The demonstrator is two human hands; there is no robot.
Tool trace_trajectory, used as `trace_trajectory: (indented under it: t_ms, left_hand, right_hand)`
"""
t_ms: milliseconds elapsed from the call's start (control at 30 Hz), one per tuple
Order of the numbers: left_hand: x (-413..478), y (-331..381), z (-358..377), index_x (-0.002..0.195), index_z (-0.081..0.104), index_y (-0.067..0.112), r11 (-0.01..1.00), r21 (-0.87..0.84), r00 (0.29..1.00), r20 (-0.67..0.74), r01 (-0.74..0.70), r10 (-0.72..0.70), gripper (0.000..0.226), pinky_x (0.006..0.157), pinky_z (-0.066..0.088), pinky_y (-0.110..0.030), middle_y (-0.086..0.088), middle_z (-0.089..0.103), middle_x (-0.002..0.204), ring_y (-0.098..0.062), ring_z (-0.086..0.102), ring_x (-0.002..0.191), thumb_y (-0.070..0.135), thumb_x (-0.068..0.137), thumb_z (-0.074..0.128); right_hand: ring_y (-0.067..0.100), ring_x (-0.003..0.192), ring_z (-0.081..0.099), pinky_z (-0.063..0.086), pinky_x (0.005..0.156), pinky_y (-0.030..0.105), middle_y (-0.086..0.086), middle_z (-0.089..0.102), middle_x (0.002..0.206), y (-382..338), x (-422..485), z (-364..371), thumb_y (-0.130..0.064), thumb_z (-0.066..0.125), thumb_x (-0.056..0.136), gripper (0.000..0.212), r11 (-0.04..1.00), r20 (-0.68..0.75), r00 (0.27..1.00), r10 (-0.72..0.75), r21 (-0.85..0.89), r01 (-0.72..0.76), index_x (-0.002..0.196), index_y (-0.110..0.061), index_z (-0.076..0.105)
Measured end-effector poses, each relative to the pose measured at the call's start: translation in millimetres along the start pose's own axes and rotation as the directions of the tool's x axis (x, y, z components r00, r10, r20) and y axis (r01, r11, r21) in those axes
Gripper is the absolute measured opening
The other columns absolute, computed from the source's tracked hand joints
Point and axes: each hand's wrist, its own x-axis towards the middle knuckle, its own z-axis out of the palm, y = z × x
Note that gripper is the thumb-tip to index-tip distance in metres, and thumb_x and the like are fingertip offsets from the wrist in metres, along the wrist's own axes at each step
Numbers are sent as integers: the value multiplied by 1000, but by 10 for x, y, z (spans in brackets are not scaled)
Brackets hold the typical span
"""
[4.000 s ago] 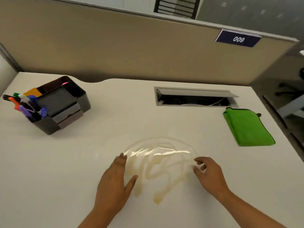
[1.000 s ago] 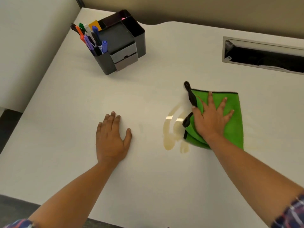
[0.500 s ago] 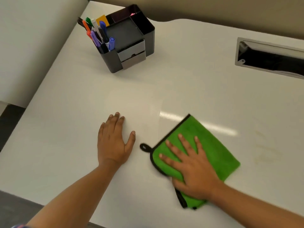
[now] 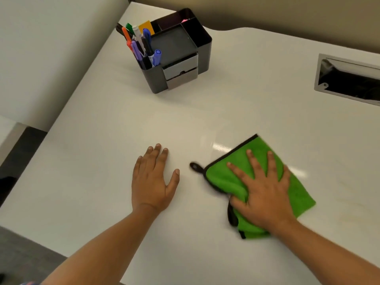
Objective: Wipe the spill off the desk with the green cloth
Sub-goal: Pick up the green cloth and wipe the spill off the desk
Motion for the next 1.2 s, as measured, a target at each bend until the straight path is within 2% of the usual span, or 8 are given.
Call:
trace_trajectory:
  t_ms: [167,367,533,667,767,833,1000,1200]
  left_hand:
    - [-7,-26,-4,151,28,22,1000,16,999,33,-15,14,68,121,10,-39,2,23,160,-15,13,149,56,92,27]
    - [6,-79,0,153,20,21,996,-38,996,52,-75,77,75,121,5,-38,5,12,163,-13,4,150,61,91,18]
    - [2,-64,-15,152,24,19,995,-65,996,50,-70,73,74,121,6,-37,4,16,161,-15,9,149,61,92,14]
    - [-9,-50,-33,153,20,18,997,-43,995,67,-65,68,69,121,6,-40,3,12,162,-14,5,150,53,93,16]
    - [-18,-61,-20,153,17,18,999,-12,995,82,-47,48,66,121,3,-38,3,10,162,-13,3,149,48,95,10]
    - [-17,-42,-16,153,18,17,999,-8,996,82,-39,40,62,121,3,-37,2,12,162,-11,2,148,42,97,6]
    - [-6,-18,-23,152,16,16,999,-18,995,94,-36,38,63,121,-1,-35,4,9,162,-10,-2,148,38,95,3]
    - [1,-21,-25,153,15,17,998,-45,995,95,-39,43,63,121,0,-35,6,6,162,-11,-3,149,38,95,3]
  right_hand:
    - [49,148,12,17,110,75,-1,20,167,171,1093,-186,-77,29,81,68,991,-58,989,137,20,-136,147,-59,26]
    - [46,152,0,5,113,76,-8,13,168,-91,1581,-215,-74,22,88,63,993,-15,994,-109,-36,108,149,-58,19]
    - [46,152,3,7,113,75,-5,20,167,-482,842,-139,-69,31,86,63,956,24,956,-292,-13,292,147,-56,30]
    - [46,152,5,10,111,77,-3,26,165,-763,-304,70,-63,49,82,66,948,21,950,-312,79,309,147,-55,35]
    - [47,152,10,14,109,78,-3,30,164,-799,-907,221,-65,56,74,78,942,112,936,-333,80,326,148,-55,34]
    - [44,151,13,17,110,75,-2,35,161,-710,-1039,195,-67,58,69,81,953,143,943,-299,89,289,147,-55,36]
    - [42,152,13,20,114,69,2,30,164,-370,-868,45,-77,54,71,84,993,82,996,-46,117,37,149,-53,33]
    - [42,151,12,19,114,69,1,24,166,21,302,-92,-77,42,76,77,986,-31,986,162,37,-161,149,-58,23]
